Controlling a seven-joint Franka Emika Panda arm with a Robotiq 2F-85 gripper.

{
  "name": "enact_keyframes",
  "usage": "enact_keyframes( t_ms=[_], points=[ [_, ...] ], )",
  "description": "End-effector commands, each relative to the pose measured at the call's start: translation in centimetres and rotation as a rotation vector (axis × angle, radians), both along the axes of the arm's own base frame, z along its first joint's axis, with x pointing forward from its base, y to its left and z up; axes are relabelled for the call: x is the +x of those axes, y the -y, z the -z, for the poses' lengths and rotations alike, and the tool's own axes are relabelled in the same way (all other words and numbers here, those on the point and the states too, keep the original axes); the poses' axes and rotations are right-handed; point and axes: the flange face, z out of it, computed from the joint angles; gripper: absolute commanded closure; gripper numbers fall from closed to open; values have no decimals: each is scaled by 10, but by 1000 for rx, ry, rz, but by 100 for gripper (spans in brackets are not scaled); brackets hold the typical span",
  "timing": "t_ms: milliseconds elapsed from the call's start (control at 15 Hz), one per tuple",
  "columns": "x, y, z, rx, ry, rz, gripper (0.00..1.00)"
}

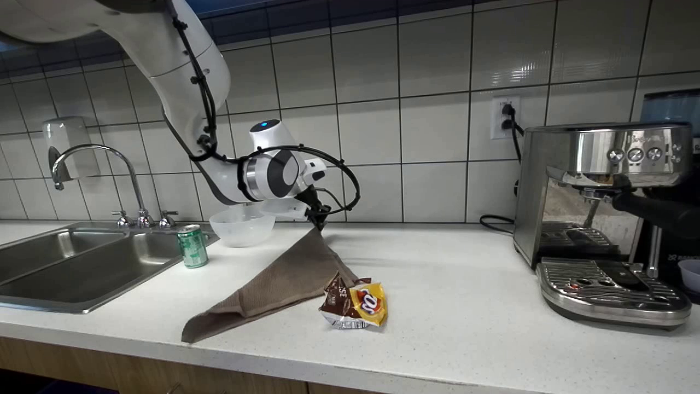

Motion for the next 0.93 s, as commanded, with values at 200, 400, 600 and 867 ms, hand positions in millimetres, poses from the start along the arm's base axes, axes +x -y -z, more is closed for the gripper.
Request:
enact_keyframes(
  t_ms=[200,400,600,867],
  points=[
    [-12,5,-26,-35,29,-95,99],
    [-18,5,-30,-48,35,-130,99],
    [-24,5,-33,-55,46,-148,99],
    [-31,9,-35,-59,47,-153,99]
  ],
)
